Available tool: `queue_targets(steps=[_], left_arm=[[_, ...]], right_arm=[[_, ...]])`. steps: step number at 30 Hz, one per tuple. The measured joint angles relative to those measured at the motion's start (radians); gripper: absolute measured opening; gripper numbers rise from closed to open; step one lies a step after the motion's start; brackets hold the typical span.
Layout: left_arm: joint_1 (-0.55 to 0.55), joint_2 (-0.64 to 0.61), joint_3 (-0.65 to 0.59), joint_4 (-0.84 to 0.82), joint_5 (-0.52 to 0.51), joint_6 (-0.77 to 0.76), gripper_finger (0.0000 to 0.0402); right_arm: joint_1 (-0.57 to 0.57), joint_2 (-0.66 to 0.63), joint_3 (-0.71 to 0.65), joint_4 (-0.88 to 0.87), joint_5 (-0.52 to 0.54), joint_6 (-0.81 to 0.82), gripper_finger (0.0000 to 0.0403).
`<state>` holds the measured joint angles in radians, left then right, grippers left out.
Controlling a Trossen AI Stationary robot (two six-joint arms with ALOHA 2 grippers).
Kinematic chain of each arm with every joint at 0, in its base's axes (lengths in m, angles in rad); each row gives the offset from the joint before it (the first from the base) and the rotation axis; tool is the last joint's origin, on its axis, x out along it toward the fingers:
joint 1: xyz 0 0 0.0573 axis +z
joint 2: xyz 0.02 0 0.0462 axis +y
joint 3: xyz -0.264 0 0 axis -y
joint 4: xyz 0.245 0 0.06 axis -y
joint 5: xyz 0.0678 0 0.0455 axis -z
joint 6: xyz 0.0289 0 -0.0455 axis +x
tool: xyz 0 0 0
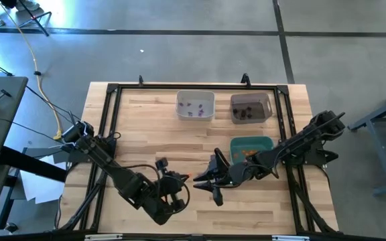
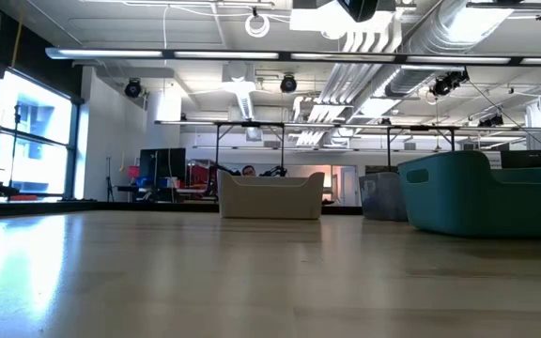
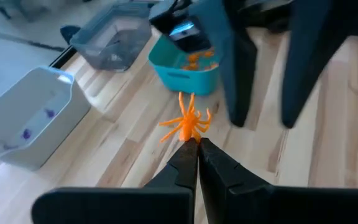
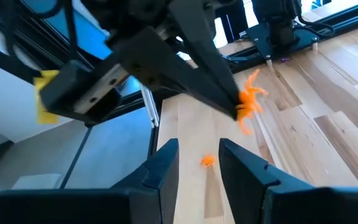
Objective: Sort Halloween decoration
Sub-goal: Put the orange spider toy into the green bin
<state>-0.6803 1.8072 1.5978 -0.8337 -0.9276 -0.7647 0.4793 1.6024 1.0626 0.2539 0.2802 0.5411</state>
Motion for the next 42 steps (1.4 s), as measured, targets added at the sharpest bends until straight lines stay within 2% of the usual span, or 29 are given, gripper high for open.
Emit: queue_targets(steps=[7, 28, 31, 36, 42], left_arm=[[-0.01, 0.0, 0.0, 0.104, 0.002, 0.105, 0.0], [-0.01, 0.0, 0.0, 0.106, 0.031, 0.105, 0.0], [-0.01, 0.0, 0.001, 0.105, 0.031, 0.104, 0.0], [-0.009, 0.0, 0.001, 0.104, 0.031, 0.096, 0.0], [-0.009, 0.0, 0.001, 0.104, 0.033, 0.095, 0.0001]], right_arm=[[-0.018, 0.0, 0.0, -0.001, 0.0, -0.007, 0.0108], [-0.035, 0.0, 0.0, 0.018, 0.002, -0.053, 0.0106], [-0.035, 0.0, 0.0, 0.019, 0.002, -0.053, 0.0089], [-0.034, 0.0, 0.0, 0.018, -0.001, -0.094, 0.0011], [-0.034, 0.0, 0.0, 0.015, -0.001, -0.101, 0.0003]])
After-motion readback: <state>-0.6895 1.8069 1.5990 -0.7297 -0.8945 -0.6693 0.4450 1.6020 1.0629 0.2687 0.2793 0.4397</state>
